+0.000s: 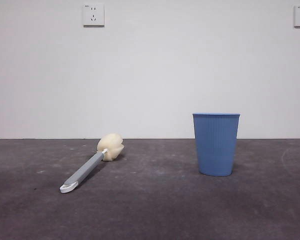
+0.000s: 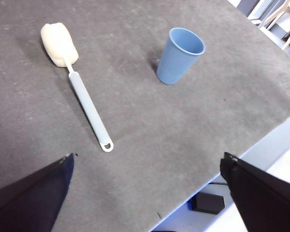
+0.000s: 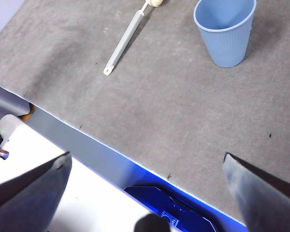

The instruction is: Pick up the cup brush,pick up the cup,insert the brush into the cup,clean the cup,put the cup brush back,put the cup back to the fixed position on the table

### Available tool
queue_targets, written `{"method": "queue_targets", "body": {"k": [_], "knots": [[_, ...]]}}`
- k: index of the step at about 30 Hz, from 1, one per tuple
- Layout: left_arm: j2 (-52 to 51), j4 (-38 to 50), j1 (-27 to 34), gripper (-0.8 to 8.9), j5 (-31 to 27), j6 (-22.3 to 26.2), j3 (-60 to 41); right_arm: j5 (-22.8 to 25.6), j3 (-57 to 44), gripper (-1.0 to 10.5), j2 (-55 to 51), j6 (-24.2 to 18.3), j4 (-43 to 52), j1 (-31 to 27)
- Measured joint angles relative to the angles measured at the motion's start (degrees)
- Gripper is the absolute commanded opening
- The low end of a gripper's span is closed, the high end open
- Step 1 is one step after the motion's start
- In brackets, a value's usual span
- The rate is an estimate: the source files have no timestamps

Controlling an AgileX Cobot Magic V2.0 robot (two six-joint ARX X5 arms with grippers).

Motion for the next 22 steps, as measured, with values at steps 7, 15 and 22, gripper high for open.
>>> {"method": "queue_targets", "body": {"k": [7,15,22], "knots": [[11.7,9.0,-6.3,5.92,-5.2,-3.9,0.3,0.0,0.0,6.0,1.1,0.3,0.0,0.0],[29.1,22.4,-22.0,5.92,-25.6,-12.3,0.3,0.0,0.0,6.0,2.2,0.7,0.0,0.0],[52.0,31.2,-30.1,5.2,-37.7,-17.6,5.7,0.0,0.0,6.0,2.3,1.1,0.0,0.0]]}}
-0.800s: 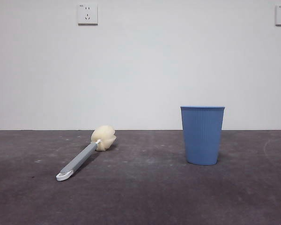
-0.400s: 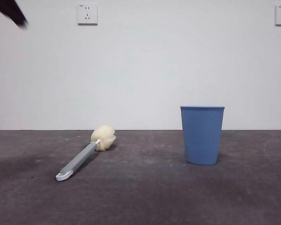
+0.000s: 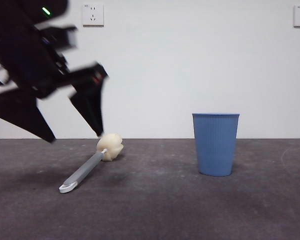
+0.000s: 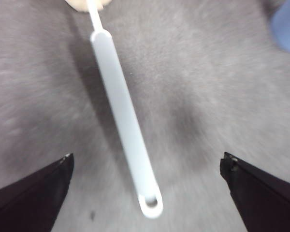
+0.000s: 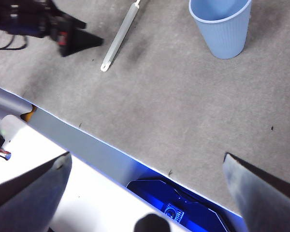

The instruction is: Pick up the cup brush,pick up the cup,insert the brush into the cup,clean the cup,put the cup brush back,put the cup back to the fixed position on the table

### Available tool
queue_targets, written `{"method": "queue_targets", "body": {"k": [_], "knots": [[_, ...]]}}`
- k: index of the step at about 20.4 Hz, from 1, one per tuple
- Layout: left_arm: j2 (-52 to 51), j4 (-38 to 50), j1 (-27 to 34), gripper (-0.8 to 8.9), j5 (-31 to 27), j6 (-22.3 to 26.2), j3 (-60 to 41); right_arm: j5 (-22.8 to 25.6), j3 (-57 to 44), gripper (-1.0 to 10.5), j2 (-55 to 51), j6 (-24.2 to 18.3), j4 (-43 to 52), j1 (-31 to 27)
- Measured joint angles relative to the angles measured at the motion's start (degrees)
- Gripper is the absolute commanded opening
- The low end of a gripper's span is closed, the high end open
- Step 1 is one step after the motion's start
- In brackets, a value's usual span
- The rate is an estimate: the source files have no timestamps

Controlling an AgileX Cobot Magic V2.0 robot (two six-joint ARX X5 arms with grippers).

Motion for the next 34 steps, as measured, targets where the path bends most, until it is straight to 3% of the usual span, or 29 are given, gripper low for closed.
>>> {"method": "queue_targets", "body": {"k": [5,13,15,19,20,29,34], "knots": [[10.5,0.2,-0.8,5.2,-2.2,-1.1,5.6,0.0,0.0,6.0,0.0,0.0,0.0,0.0],[15.1,-1.1,-1.9,4.95,-5.1,-3.0,5.9,0.1,0.0,6.0,0.0,0.0,0.1,0.0],[15.1,-1.1,-2.2,3.71,-5.4,-3.0,5.9,0.1,0.0,6.0,0.0,0.0,0.1,0.0],[15.1,-1.5,-2.3,0.16,-5.3,-3.3,5.9,0.1,0.0,6.0,0.0,0.0,0.1,0.0],[15.1,-1.8,-2.3,-0.12,-5.3,-3.3,5.9,0.1,0.0,6.0,0.0,0.0,0.1,0.0],[10.8,-5.6,-2.3,-0.08,-5.0,-3.4,5.9,0.0,0.0,6.0,0.5,1.0,0.2,0.0],[1.0,-10.6,-2.3,-0.08,-5.0,-1.3,5.9,-0.1,0.0,6.0,5.3,3.5,6.1,1.3]]}}
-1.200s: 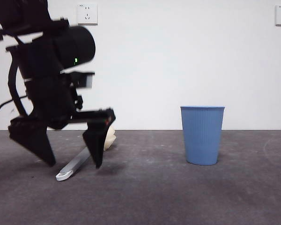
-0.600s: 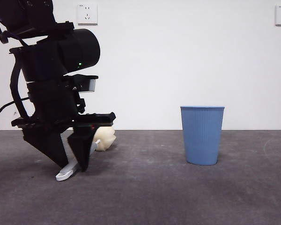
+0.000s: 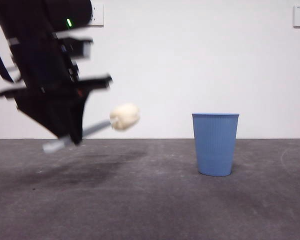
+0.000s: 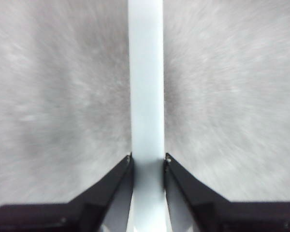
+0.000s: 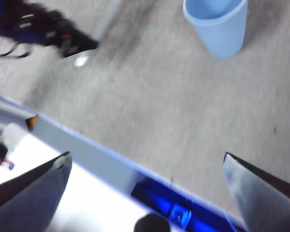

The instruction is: Pick up the cup brush,pick up the cup,insert the brush into the cup,clean the cup,put the cup brush back,put the cup back to the fixed position on the table

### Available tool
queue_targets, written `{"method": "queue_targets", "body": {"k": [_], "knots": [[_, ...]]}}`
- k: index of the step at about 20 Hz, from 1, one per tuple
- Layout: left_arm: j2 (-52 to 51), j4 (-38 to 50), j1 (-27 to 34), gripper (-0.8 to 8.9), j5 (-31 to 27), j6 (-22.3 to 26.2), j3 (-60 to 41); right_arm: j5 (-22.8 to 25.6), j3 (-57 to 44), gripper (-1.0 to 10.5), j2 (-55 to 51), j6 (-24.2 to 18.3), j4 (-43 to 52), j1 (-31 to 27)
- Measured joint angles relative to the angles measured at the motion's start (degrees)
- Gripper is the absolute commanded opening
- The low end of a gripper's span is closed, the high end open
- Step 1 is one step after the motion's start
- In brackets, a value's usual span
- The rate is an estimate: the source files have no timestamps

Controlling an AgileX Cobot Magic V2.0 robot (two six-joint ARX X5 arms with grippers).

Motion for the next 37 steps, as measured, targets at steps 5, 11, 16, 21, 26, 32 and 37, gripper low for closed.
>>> {"method": "queue_targets", "body": {"k": [5,11,16,21,26,32,37], "knots": [[-13.8,-6.7,0.0,-0.08,0.0,2.8,0.0,1.1,-2.8,6.0,7.0,3.5,15.9,5.0],[-25.9,-14.3,0.0,-0.08,0.0,4.4,0.0,18.4,-17.8,6.0,12.8,8.6,37.3,16.6],[-29.3,-18.2,0.0,-0.08,0.0,5.0,0.0,28.9,-25.8,6.0,18.4,11.0,54.9,21.5],[-29.5,-21.5,0.0,-0.08,0.0,5.1,0.0,32.0,-28.2,6.0,28.3,10.9,75.5,21.6],[-29.5,-22.3,0.0,-0.08,0.0,5.1,0.0,33.0,-28.2,6.0,39.1,10.3,88.6,21.5],[-29.5,-24.3,0.0,-0.08,0.0,5.1,0.0,33.2,-28.2,6.0,47.3,9.8,100.5,18.6],[-29.5,-24.2,0.0,-0.08,0.0,4.7,0.0,31.5,-28.2,6.0,52.5,7.8,108.6,16.5]]}}
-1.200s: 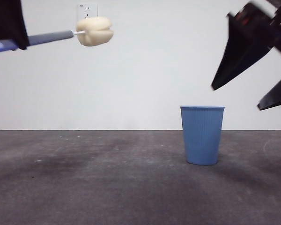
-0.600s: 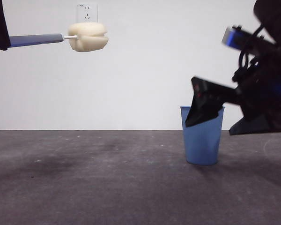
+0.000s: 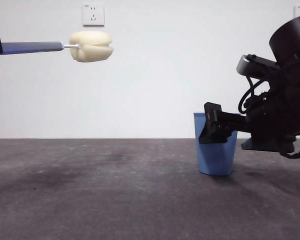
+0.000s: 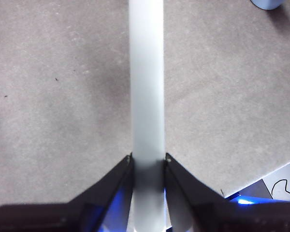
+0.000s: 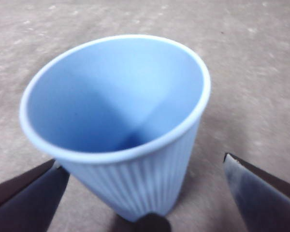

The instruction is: Pick up the cup brush,pick up the cup,insert the brush into the cup,clean the cup,put the cup brush back,put the cup back to the fixed position on the table

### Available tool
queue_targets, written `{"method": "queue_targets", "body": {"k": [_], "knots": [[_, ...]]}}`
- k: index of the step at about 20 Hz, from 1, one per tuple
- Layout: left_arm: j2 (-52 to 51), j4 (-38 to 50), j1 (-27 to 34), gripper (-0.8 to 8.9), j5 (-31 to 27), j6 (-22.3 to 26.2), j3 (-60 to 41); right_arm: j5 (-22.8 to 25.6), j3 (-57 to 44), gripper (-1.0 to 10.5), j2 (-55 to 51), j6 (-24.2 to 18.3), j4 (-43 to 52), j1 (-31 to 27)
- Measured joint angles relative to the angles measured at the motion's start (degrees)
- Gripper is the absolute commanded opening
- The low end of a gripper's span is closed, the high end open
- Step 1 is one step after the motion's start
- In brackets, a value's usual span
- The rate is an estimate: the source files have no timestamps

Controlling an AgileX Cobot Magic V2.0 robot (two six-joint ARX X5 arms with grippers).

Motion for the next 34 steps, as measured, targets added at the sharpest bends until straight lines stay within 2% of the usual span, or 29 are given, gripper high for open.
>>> {"method": "queue_targets", "body": {"k": [3,6,8,10,14,16,19,21,23,28,31,33,34], "knots": [[0.0,0.6,0.0,-0.08,0.0,-0.3,0.0,-1.4,0.0,6.0,2.4,-0.9,5.3,-0.2],[0.0,1.3,0.0,-0.09,0.0,-0.6,0.0,-1.5,0.3,5.9,4.1,-1.0,6.4,-0.4],[0.0,1.3,0.0,-0.08,0.0,-0.8,0.0,-1.6,1.5,4.8,5.3,-1.0,6.4,-0.6],[0.0,1.3,0.0,-0.08,0.0,-0.8,0.0,-1.6,2.5,4.6,6.4,-1.0,7.3,-0.6],[0.0,1.3,0.0,-0.08,0.0,-0.8,0.0,-1.6,2.5,1.8,6.7,-1.2,8.4,-0.6],[0.0,1.3,0.0,-0.08,0.0,-0.8,0.0,-1.6,2.5,-0.3,6.7,-1.6,8.4,-0.6],[0.0,1.0,0.0,-0.09,0.0,-0.1,0.0,-4.0,2.5,-0.1,6.3,-1.9,7.5,-0.5],[0.0,0.5,0.0,-0.09,0.0,1.6,0.0,-4.4,2.5,-0.1,2.7,-2.3,2.0,0.5],[0.2,0.5,0.0,-0.09,-0.1,4.2,0.0,-4.4,2.5,-0.1,-3.3,-4.5,-4.9,2.2],[3.6,-0.4,0.0,-0.09,0.0,15.1,0.0,-4.0,9.9,-0.1,-17.5,-13.7,-37.2,5.9],[7.0,-0.5,0.0,-0.09,0.0,21.4,0.0,1.0,16.3,-0.1,-18.4,-19.9,-56.4,8.7],[9.6,-1.2,0.0,-0.09,1.2,26.4,0.0,3.2,19.4,-0.1,-18.4,-24.6,-65.6,10.4],[10.8,-1.3,0.0,-0.09,2.4,28.7,0.0,5.8,20.2,-0.1,-18.4,-27.1,-68.3,11.4]]}}
